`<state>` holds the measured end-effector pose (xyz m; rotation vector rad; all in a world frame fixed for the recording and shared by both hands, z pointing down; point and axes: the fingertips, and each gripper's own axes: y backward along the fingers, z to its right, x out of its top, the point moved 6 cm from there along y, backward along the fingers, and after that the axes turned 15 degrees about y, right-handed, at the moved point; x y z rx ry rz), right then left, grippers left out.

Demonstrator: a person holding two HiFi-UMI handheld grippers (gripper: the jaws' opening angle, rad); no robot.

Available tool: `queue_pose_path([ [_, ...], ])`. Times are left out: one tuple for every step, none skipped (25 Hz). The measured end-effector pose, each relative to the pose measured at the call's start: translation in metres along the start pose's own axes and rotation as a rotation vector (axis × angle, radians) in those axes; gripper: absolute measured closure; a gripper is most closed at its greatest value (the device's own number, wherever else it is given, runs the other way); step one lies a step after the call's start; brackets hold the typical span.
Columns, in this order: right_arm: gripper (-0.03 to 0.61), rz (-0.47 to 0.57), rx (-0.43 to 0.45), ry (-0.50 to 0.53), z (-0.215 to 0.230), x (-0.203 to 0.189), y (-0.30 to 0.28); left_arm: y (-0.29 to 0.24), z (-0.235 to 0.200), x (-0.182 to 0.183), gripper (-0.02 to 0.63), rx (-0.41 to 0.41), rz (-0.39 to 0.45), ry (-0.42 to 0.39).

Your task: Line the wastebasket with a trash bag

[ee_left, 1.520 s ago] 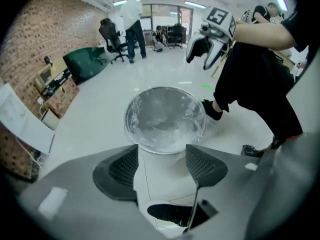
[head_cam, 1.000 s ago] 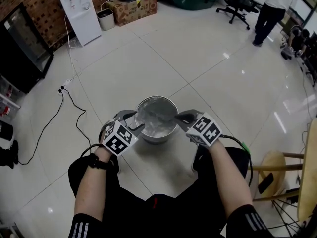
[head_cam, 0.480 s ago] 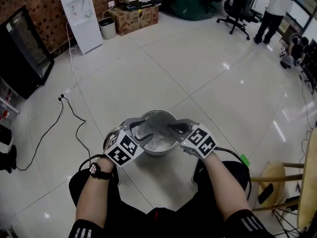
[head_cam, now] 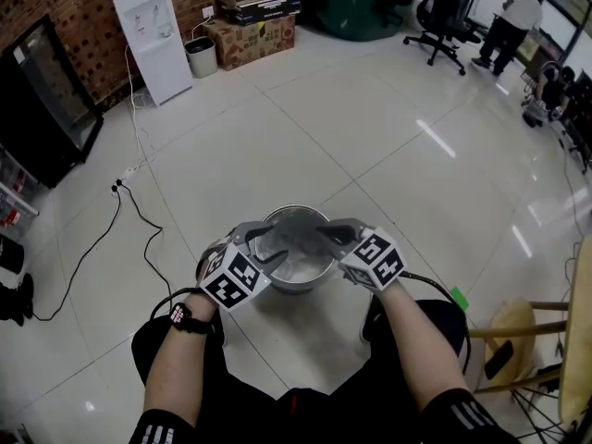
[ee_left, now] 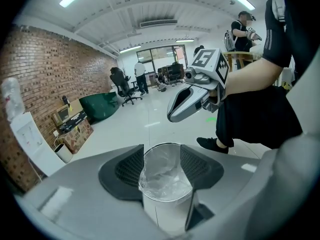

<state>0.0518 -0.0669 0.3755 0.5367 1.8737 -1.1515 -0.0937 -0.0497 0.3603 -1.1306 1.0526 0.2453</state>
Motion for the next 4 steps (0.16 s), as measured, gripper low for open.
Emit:
queue_pose_path([
  [0.572, -0.001, 0.002, -0.002, -0.0013, -0.0005, 0.0001, -0.0004, 0.0019, -0.0003, 0.39, -0.002, 0.0, 0.0],
  [0.572, -0.002, 0.004, -0.004, -0.0022, -0.0011, 0.0005, -0.0009, 0.0034, -0.0003, 0.39, -0.003, -0.001, 0.001],
  [0.572, -0.002, 0.005, -0.006, -0.0028, -0.0014, 0.0009, -0.0013, 0.0046, -0.0001, 0.39, -0.004, -0.001, 0.003],
  [0.572, -0.002, 0.007, -0.008, -0.0034, -0.0016, 0.0014, -0.0018, 0.0055, 0.0002, 0.39, -0.004, -0.001, 0.004],
])
